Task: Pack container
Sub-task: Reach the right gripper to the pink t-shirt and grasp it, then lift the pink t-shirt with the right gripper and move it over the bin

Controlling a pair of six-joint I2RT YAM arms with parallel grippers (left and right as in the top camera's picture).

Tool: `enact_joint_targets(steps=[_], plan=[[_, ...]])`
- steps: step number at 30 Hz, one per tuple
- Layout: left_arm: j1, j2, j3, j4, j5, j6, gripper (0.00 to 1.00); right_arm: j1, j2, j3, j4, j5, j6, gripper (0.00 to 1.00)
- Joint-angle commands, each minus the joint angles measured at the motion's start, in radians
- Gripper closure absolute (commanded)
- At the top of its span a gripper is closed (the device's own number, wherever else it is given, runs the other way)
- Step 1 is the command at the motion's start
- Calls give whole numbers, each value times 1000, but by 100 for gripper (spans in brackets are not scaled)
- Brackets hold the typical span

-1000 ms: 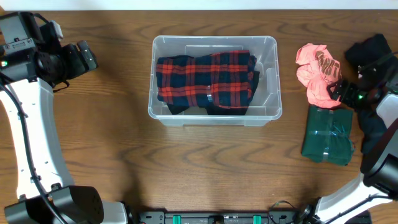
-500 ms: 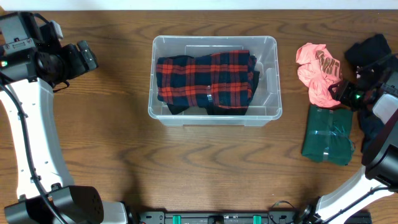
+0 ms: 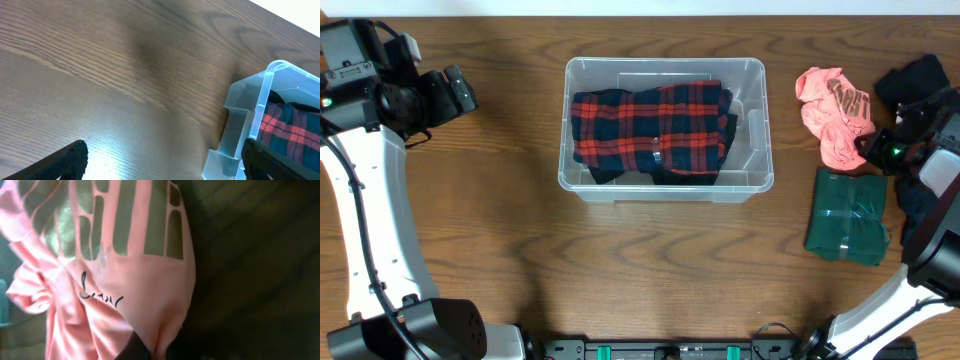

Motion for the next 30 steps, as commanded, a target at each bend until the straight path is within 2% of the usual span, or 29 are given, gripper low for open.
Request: enact_joint_targets(steps=[1, 8, 16, 23, 30], plan=[[4, 2, -5, -1, 2, 18, 2, 11, -94, 14, -20, -43, 40, 99], [4, 2, -5, -1, 2, 18, 2, 51, -360, 40, -61, -93, 159, 99], [4, 2, -5, -1, 2, 18, 2, 211, -634, 48, -66, -49, 268, 99], [4, 2, -5, -1, 2, 18, 2, 467, -751, 48, -55, 50, 314, 99], [4, 2, -5, -1, 2, 18, 2, 791, -714, 48, 39, 256, 366, 99]])
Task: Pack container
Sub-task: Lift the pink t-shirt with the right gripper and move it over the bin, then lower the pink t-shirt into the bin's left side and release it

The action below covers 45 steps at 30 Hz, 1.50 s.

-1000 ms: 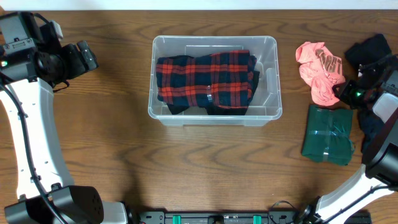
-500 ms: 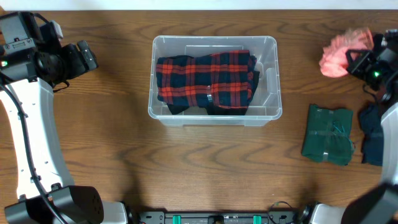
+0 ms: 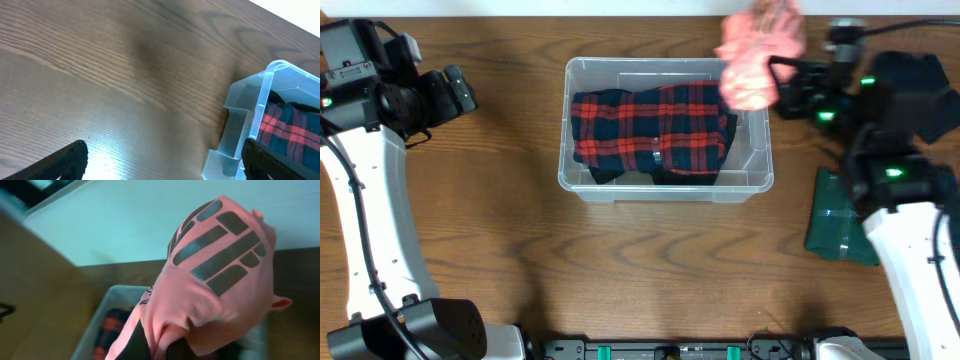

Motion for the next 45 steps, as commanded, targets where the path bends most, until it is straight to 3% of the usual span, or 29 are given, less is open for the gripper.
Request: enact_joint_targets(steps=[1, 11, 18, 34, 35, 38, 40, 43, 45], plan=[[4, 2, -5, -1, 2, 18, 2, 145, 27, 23, 59, 158, 34, 99], [4, 2, -5, -1, 2, 18, 2, 479, 277, 23, 371, 479, 38, 99], [4, 2, -5, -1, 2, 18, 2, 583, 439, 23, 614, 510, 41, 98], [4, 2, -5, -1, 2, 18, 2, 659, 571, 23, 641, 532, 75, 98], [4, 2, -5, -1, 2, 18, 2, 659, 571, 23, 636, 532, 75, 94], [4, 2, -5, -1, 2, 18, 2, 659, 570, 23, 632, 523, 74, 65], [4, 2, -5, -1, 2, 18, 2, 659, 565, 23, 622, 497, 74, 39], [4, 2, -5, -1, 2, 18, 2, 657, 528, 23, 582, 493, 34, 27], [4, 2, -5, -1, 2, 18, 2, 649, 481, 23, 549, 493, -30, 28]])
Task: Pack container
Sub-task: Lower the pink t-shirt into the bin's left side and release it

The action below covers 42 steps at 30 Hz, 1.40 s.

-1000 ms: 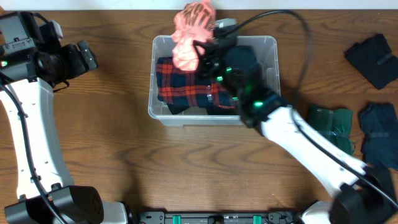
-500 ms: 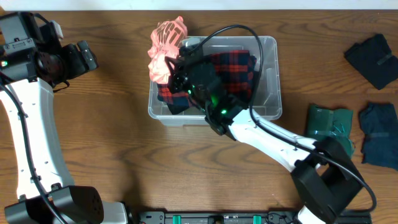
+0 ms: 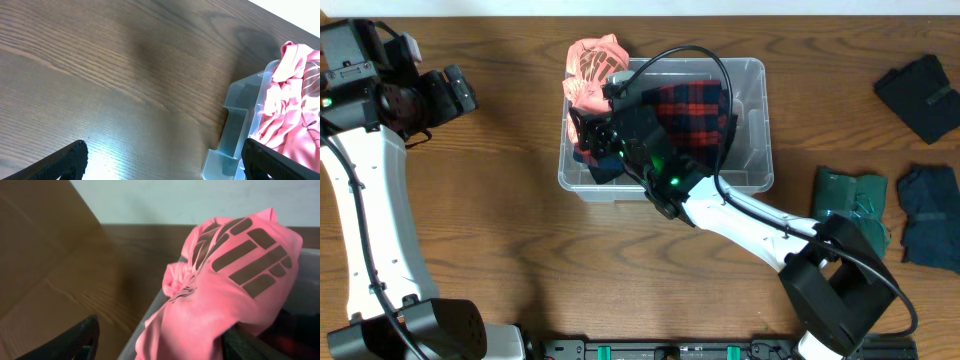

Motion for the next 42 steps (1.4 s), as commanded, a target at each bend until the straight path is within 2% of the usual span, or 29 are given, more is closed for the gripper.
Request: enact_joint_targets(steps=[1, 4, 8, 12, 15, 23, 30, 34, 39, 42], plan=[[4, 2, -5, -1, -2, 18, 2, -5, -105, 21, -33, -1, -105, 32], [4, 2, -5, -1, -2, 18, 2, -19, -175, 27, -107, 0, -207, 41], [4, 2, -5, -1, -2, 18, 2, -37, -198, 34, -186, 3, -299, 57], [4, 2, -5, -1, -2, 18, 2, -52, -170, 34, -237, 3, -309, 84], [4, 2, -5, -1, -2, 18, 2, -52, -127, 34, -238, 2, -309, 99], [4, 2, -5, -1, -2, 18, 2, -50, 48, 34, -166, -5, -308, 99], [4, 2, -5, -1, -2, 18, 2, -50, 140, 34, -180, -5, -308, 99], [4, 2, -5, -1, -2, 18, 2, -50, 119, 38, -187, -5, -309, 99], [4, 2, -5, -1, -2, 18, 2, -69, 5, 68, -206, 2, -317, 98], [4, 2, -5, -1, -2, 18, 2, -106, -100, 96, -265, 42, -315, 91]])
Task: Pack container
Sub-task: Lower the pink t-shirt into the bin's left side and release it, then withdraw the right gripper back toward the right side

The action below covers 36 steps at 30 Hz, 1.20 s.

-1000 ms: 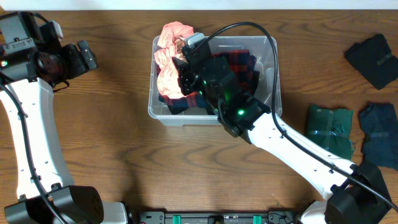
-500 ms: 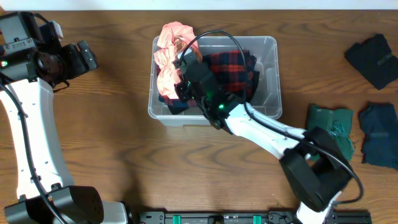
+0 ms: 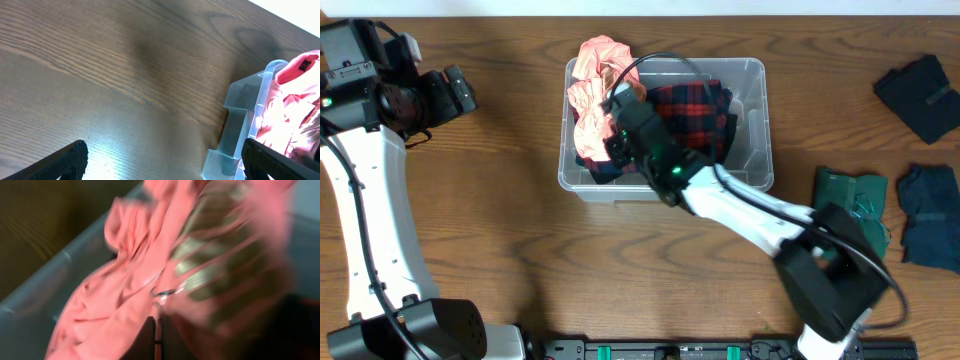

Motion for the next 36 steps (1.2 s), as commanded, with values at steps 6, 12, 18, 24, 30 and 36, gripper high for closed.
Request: enact_joint_targets(steps=[6, 12, 18, 24, 30, 36], plan=[[4, 2, -5, -1, -2, 18, 2, -233, -336, 80, -202, 126, 9, 79], [4, 2, -5, -1, -2, 18, 2, -567, -398, 80, -361, -87, 72, 1], [4, 2, -5, -1, -2, 18, 2, -903, -367, 80, -414, -389, 72, 1], [4, 2, -5, -1, -2, 18, 2, -1119, -299, 80, -410, -394, 70, 1], [4, 2, -5, -1, -2, 18, 2, -1275, -191, 80, -381, -396, 67, 1], [4, 2, -5, -1, -2, 18, 2, -1376, -90, 80, -348, -410, 36, 1]])
